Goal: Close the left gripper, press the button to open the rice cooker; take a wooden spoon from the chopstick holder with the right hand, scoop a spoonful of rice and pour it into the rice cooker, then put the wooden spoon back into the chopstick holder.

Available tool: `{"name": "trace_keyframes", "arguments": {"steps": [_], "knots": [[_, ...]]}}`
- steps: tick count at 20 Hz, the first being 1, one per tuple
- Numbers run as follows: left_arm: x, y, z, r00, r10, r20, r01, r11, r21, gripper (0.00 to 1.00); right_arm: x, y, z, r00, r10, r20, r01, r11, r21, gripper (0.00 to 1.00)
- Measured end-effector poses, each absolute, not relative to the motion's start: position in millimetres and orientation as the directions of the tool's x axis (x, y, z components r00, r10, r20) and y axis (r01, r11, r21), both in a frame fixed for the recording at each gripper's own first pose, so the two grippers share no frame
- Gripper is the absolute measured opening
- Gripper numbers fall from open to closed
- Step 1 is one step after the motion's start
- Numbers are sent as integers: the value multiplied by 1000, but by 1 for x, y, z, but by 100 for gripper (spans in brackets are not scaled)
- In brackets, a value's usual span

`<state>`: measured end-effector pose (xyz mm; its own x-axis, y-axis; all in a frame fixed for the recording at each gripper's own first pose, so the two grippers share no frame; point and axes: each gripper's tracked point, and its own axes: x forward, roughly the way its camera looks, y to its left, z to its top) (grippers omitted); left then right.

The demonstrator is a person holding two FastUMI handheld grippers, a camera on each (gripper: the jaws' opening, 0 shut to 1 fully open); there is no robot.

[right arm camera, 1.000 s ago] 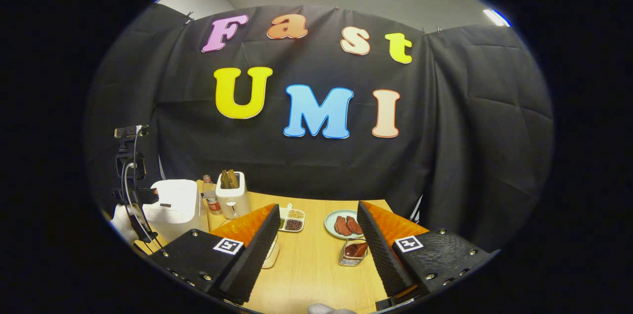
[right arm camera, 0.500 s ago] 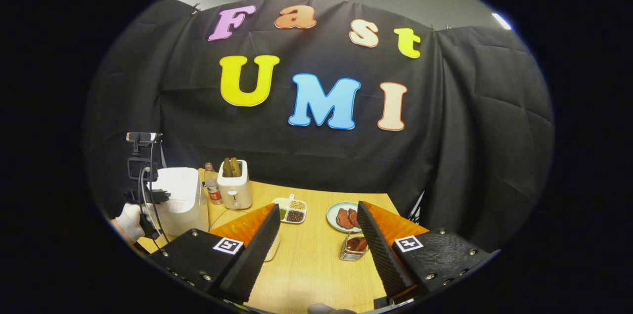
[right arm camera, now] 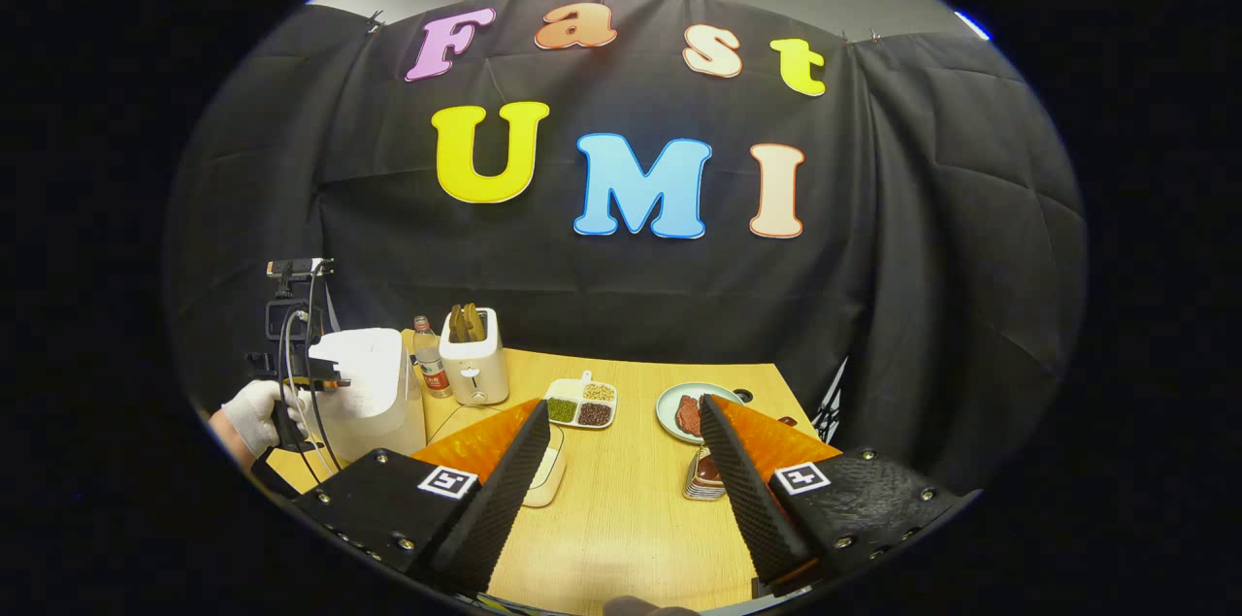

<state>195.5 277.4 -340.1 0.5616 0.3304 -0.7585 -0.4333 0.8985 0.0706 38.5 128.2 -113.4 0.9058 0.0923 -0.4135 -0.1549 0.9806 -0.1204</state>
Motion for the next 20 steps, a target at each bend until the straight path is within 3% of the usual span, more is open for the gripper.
{"name": "trace_keyframes", "arguments": {"steps": [10,14,17,18,20], "knots": [[199,276,-331,583,312,-750,-421,906,50,6,39,132,-123,893,110,-437,-167,981,-95,96],[200,274,-322,616,333,-714,-421,905,59,12,37,137,-127,887,122,-445,-180,980,-89,96],[203,275,-312,635,338,-695,-409,910,69,9,38,136,-126,888,120,-443,-177,980,-89,96],[206,278,-304,651,358,-670,-422,904,73,9,38,137,-125,889,121,-441,-177,980,-88,96],[223,288,-261,750,429,-504,-444,891,98,9,39,137,-124,892,124,-434,-179,980,-88,96]]}}
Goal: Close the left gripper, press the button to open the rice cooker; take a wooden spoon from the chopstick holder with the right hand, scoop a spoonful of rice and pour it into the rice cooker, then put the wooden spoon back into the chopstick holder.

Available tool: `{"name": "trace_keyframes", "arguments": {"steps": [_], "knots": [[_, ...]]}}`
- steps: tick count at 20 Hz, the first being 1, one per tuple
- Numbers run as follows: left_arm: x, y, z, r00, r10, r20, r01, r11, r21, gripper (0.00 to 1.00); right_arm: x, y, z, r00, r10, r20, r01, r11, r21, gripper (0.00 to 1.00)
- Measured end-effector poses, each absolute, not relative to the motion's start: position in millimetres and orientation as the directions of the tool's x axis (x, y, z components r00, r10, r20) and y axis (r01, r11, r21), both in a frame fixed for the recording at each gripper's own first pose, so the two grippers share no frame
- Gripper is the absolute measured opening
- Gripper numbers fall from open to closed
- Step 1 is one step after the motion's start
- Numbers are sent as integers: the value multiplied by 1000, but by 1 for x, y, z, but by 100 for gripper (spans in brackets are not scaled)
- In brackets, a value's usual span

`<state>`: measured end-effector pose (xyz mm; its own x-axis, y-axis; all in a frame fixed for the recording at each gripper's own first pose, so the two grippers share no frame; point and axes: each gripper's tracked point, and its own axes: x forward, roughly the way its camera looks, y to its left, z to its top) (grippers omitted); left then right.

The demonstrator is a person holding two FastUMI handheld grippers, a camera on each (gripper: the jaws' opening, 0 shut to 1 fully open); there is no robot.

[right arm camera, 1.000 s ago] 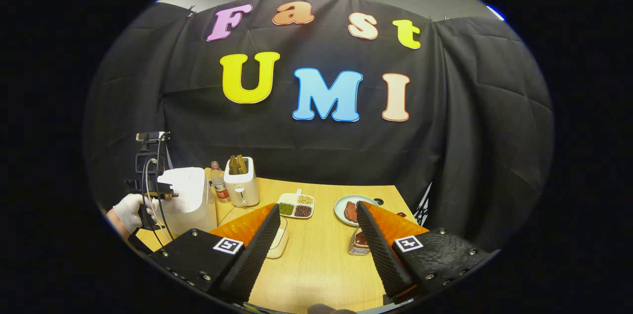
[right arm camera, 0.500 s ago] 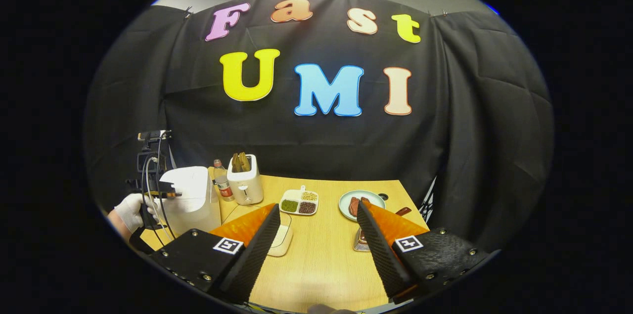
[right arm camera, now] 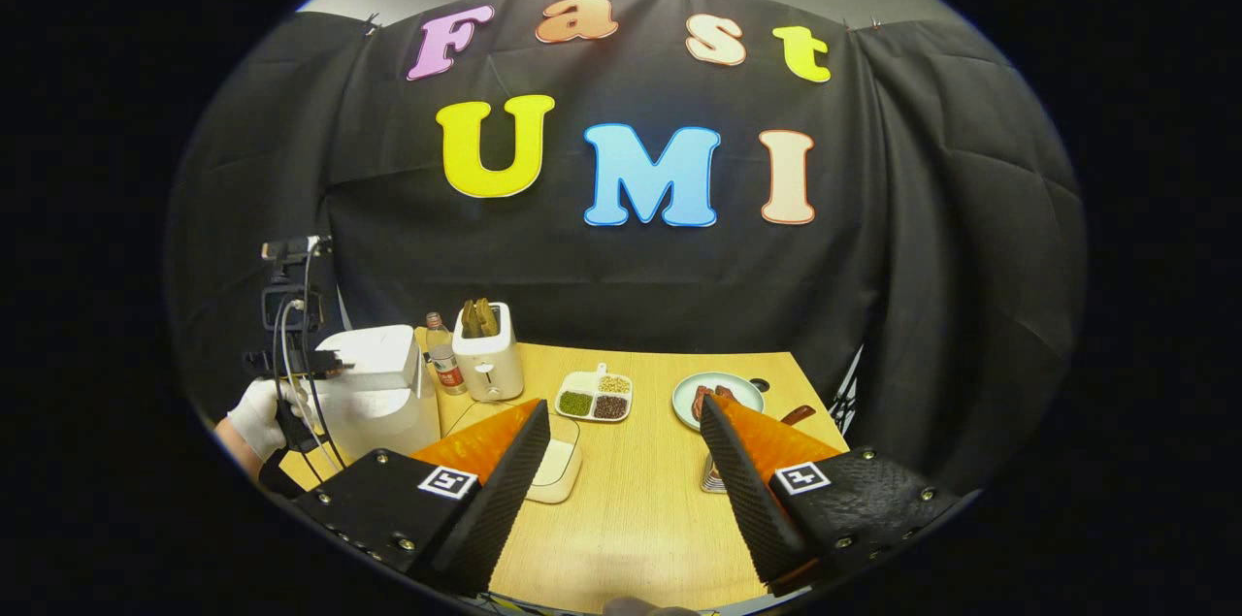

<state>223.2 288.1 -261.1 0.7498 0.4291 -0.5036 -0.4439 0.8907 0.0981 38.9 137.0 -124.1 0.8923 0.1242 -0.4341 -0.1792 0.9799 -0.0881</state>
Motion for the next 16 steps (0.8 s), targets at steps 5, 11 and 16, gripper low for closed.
{"name": "trace_keyframes", "arguments": {"steps": [5,11,16], "knots": [[232,294,-128,852,524,-2,-516,840,168,10,41,133,-113,917,129,-377,-179,979,-101,96],[200,246,-88,913,407,-2,-406,911,76,14,48,116,-108,939,94,-332,-140,983,-116,95],[161,198,-99,958,275,-75,-274,961,34,44,52,96,-116,946,48,-322,-94,987,-131,95]]}}
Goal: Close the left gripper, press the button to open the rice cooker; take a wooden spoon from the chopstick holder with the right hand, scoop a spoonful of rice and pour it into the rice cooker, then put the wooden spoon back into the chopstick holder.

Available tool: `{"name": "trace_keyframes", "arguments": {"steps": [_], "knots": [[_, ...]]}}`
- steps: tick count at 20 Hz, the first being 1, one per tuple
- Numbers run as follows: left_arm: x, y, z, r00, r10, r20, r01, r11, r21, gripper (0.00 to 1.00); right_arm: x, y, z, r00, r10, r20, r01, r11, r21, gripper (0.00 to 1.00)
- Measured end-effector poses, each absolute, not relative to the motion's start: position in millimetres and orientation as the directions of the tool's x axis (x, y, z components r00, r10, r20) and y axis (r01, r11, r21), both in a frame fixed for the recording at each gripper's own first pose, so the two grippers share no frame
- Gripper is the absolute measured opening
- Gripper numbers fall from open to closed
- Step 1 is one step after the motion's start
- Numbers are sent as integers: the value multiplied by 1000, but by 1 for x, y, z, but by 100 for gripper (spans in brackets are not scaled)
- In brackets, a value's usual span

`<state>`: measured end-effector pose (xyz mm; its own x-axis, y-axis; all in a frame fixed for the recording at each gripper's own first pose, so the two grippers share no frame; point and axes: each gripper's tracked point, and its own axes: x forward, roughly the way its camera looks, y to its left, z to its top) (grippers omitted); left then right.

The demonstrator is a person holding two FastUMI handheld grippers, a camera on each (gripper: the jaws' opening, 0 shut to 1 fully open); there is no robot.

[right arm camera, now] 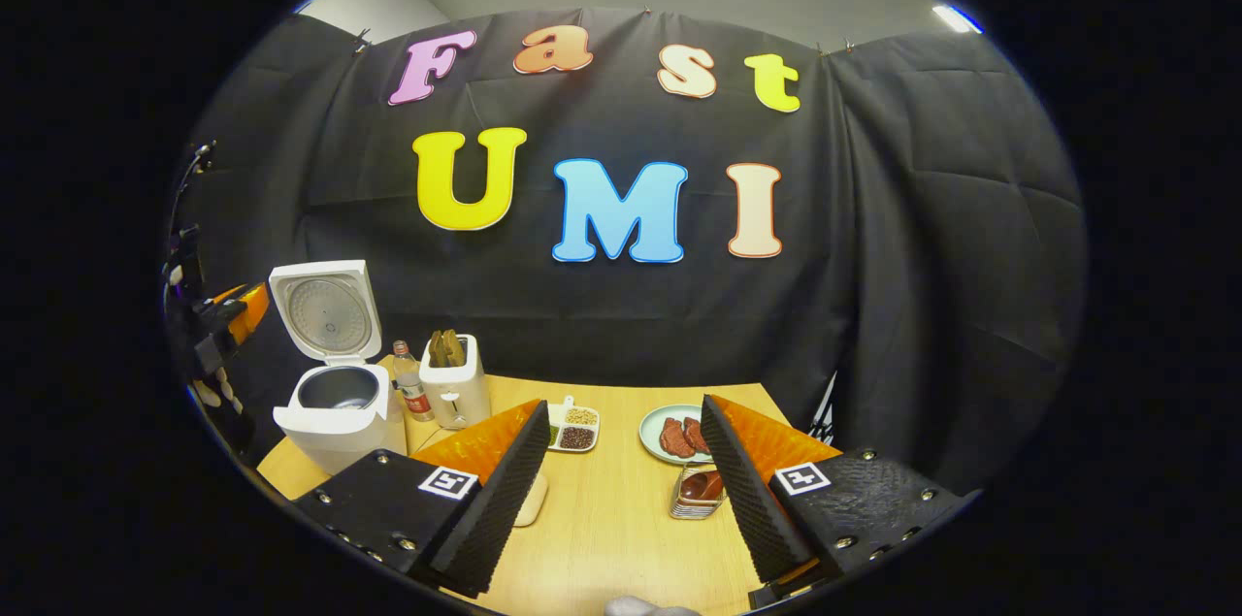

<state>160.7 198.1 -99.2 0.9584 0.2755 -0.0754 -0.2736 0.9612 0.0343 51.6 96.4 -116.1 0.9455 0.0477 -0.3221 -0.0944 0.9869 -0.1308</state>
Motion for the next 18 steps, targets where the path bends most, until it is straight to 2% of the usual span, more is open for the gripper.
{"name": "trace_keyframes", "arguments": {"steps": [3,8,13,18], "knots": [[136,180,-105,967,235,-93,-232,972,49,100,53,85,-121,951,24,-308,-64,990,-122,96],[104,152,-108,974,183,-131,-177,983,53,99,50,56,-153,949,-26,-314,-4,995,-95,96],[86,116,-93,985,123,-122,-122,992,20,99,49,14,-223,923,-56,-381,42,998,-45,96],[85,71,-76,993,76,-95,-77,997,-4,99,90,-29,-295,890,-66,-452,93,995,38,96]]}}
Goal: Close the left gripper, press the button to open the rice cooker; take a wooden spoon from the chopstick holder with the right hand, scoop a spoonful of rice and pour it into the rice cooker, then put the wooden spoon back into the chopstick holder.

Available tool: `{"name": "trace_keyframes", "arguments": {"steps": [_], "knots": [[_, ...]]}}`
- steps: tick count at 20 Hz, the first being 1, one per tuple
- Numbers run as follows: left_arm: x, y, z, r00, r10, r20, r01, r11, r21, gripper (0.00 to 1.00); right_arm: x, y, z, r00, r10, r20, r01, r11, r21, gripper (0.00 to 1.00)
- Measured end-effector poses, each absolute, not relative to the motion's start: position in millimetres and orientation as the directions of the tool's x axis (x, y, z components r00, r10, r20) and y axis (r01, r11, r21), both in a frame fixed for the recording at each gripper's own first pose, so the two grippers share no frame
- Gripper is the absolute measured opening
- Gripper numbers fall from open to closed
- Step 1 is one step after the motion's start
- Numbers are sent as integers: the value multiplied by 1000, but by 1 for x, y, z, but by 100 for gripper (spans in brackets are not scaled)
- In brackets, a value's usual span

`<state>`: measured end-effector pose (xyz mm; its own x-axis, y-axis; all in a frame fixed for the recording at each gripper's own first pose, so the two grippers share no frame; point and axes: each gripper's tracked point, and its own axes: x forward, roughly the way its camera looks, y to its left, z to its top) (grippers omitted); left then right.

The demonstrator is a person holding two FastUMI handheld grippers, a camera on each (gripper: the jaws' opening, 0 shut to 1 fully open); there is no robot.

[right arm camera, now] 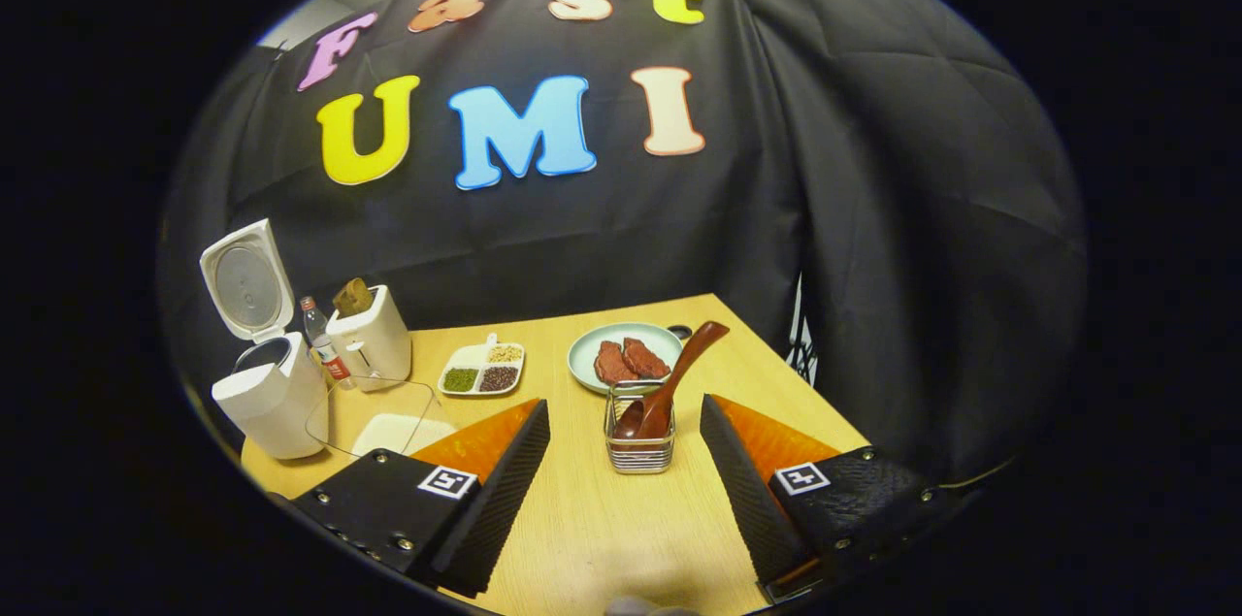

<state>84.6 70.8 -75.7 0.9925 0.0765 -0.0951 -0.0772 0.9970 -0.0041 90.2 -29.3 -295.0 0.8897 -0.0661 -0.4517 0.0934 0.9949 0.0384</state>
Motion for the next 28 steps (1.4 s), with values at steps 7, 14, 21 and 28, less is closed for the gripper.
{"name": "trace_keyframes", "arguments": {"steps": [7,14,21,28], "knots": [[106,24,-74,990,92,-108,-88,995,42,99,190,-71,-365,862,-75,-501,136,987,85,96],[124,9,-89,976,156,-154,-147,987,63,100,253,-90,-399,846,-62,-529,153,980,129,96],[127,9,-96,967,192,-170,-179,980,89,100,260,-84,-406,839,-12,-545,136,973,189,28],[128,16,-96,965,198,-170,-185,979,90,100,259,-76,-395,835,10,-550,114,975,190,19]]}}
